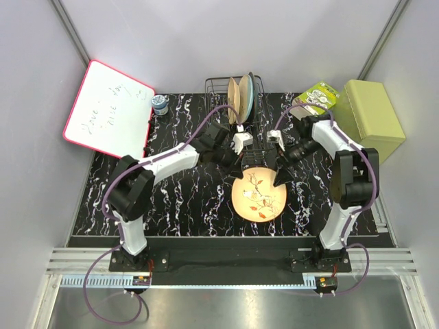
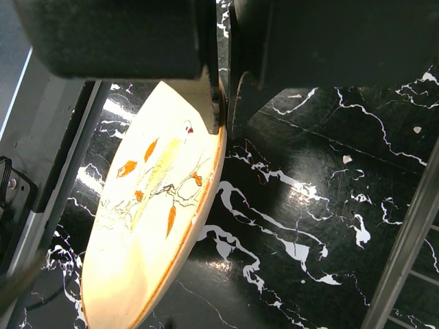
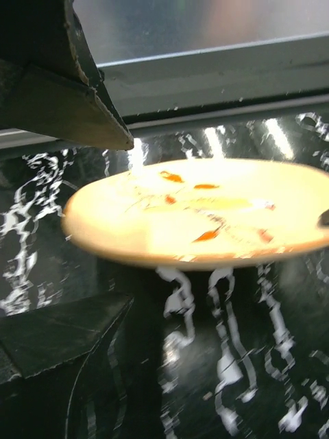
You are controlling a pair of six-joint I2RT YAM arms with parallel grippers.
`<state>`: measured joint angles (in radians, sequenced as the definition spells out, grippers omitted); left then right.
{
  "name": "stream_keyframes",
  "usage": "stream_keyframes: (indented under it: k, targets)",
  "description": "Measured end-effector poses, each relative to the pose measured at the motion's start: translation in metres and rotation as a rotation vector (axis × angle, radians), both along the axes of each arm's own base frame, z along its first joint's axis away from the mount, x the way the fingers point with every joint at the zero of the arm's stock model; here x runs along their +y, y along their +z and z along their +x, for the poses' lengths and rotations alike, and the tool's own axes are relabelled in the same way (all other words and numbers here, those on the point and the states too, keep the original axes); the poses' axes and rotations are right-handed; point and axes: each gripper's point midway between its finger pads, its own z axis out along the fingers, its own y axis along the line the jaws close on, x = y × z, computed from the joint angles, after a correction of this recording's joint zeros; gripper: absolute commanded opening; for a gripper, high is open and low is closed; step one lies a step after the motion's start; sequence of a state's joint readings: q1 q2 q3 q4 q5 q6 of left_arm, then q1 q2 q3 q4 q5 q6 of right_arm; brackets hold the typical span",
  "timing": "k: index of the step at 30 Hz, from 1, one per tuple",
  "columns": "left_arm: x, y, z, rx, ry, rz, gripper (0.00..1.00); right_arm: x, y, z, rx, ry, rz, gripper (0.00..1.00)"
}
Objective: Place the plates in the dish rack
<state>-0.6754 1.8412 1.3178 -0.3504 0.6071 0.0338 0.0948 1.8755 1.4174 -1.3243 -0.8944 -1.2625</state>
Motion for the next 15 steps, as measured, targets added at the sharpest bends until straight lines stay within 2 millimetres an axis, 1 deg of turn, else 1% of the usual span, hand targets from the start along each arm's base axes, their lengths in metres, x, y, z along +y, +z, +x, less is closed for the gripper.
stream_keyframes:
  k: [1,5,7,8,14,15]
  targets:
    - [0.000,0.000,0.001,0.001,0.001,0.000,0.00,0.006,0.000,-0.003,0.010,0.012,0.006,0.86]
    - [-0.001,-0.001,0.001,0.006,0.006,0.000,0.00,0.022,-0.005,-0.012,0.049,0.055,0.006,0.84]
    - [0.000,-0.001,0.001,0.013,0.011,0.002,0.00,0.024,-0.007,-0.011,0.041,0.065,0.004,0.81]
    - [0.000,-0.001,0.002,0.014,0.014,0.001,0.00,0.024,-0.007,-0.011,0.042,0.064,0.004,0.79]
    - [-0.001,0.000,0.002,0.022,0.024,-0.005,0.00,0.025,-0.015,-0.011,0.050,0.049,0.000,0.75]
    - [-0.002,0.000,0.002,0.021,0.023,-0.006,0.00,0.025,-0.017,-0.012,0.060,0.046,-0.003,0.72]
